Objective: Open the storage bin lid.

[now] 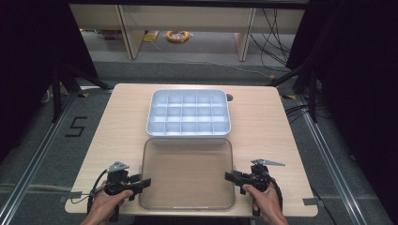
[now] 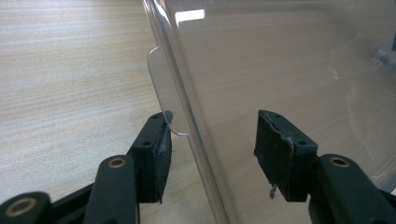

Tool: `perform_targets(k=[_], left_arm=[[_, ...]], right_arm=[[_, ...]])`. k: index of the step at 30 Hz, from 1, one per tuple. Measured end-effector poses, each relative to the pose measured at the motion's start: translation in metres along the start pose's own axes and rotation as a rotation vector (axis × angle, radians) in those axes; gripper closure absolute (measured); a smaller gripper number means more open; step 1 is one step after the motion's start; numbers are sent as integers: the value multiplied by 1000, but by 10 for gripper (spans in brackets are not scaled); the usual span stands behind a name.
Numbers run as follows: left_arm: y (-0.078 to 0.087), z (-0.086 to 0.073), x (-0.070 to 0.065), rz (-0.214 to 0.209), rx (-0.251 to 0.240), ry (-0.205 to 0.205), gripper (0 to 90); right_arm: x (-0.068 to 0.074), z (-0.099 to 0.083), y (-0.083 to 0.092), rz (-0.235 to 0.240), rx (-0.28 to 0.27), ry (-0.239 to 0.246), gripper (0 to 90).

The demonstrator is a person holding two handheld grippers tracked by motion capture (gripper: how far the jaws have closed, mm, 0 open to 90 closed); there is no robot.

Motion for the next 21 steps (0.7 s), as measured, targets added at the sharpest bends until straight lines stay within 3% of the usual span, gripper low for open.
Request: perform_targets(k=[8,9,13,14,17,20,21], left_arm=[[-5,0,1,-23,-2,24,449],[-4,-1,4,-17,26,-2,448],[-7,0,3,-20,14,17,438],[-6,0,4,-13,28,3,436],[-8,0,3,-16,23,18,433],[-8,0,4,-20,25,27,432],[-7,-1,5,-21,44,2,431]], right_arm=[[-3,0,-4,-12,26,-4,554],[-3,0,-4,-10,31,-12,551],[-4,1,-6,-17,33,-4,546],[-4,1,-6,-17,36,-5,543],[-1,-1,-6,-2,63,-60,538],[-1,0,-7,-2,70,-64,534],[-2,0,-8,-3,64,-51,531]])
Point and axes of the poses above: each handheld gripper's, and its own axes: y roughly backward along the jaws, z roughly out of its top, x roughly to its left, the point moved 2 cm from there along -y, roughly forward along the jaws, and after that the axes turned 15 degrees about x, right-handed, at the moved point
